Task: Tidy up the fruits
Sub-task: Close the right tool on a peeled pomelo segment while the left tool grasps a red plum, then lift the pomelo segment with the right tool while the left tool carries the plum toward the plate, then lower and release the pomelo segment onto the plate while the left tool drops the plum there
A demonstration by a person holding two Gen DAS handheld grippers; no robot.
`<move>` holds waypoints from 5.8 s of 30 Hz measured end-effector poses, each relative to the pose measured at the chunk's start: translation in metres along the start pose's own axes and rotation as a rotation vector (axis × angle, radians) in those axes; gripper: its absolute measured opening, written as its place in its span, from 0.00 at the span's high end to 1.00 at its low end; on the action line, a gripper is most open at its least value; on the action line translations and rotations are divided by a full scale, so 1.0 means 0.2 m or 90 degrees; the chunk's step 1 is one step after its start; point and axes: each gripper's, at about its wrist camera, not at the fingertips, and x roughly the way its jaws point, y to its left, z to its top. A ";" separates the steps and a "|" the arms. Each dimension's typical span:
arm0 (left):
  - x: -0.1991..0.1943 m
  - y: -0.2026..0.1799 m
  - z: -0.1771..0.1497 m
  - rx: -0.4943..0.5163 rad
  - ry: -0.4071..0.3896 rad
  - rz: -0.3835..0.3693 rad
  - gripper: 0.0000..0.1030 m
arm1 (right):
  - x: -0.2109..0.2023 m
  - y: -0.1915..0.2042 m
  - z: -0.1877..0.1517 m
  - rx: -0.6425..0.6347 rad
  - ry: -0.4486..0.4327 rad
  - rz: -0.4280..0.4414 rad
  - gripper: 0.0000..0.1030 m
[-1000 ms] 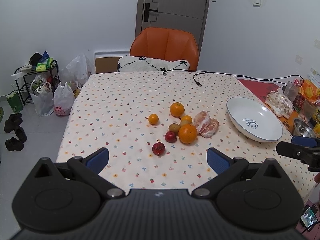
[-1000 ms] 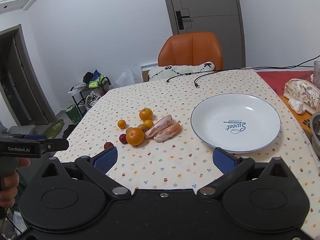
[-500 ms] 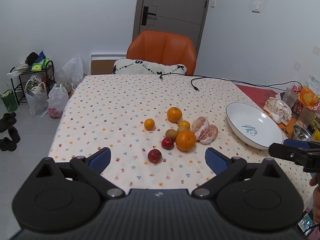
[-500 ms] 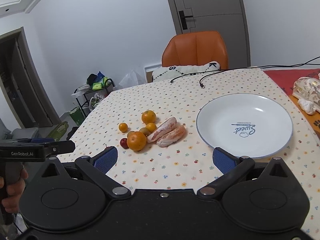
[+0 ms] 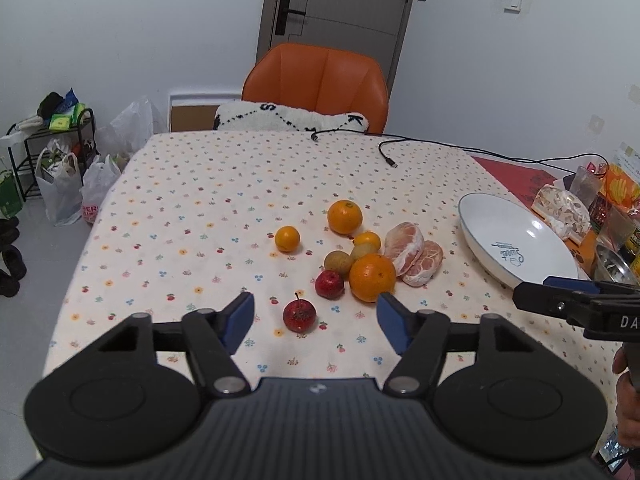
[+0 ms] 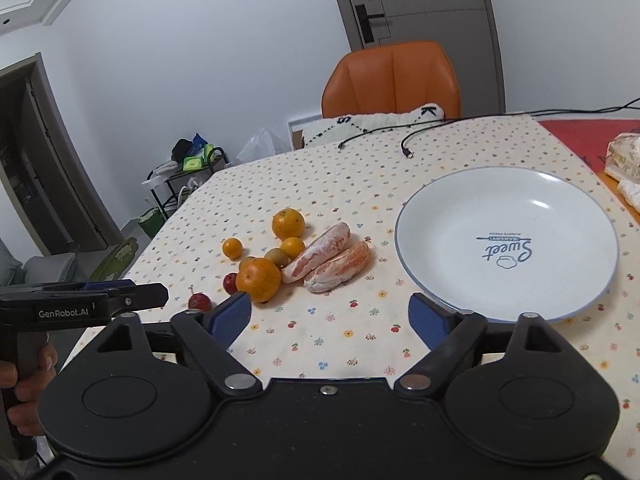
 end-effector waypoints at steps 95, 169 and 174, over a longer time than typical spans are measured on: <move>0.27 0.11 -0.07 -0.021 0.041 -0.003 0.74 | 0.36 0.13 -0.05 -0.133 0.065 -0.107 0.56; 0.55 -0.81 0.22 0.110 0.005 -0.175 0.77 | -0.13 -0.57 0.05 0.011 -0.077 -0.214 0.69; 0.60 -0.85 0.23 0.108 0.012 -0.182 0.77 | -0.10 -0.59 0.06 0.014 -0.078 -0.213 0.69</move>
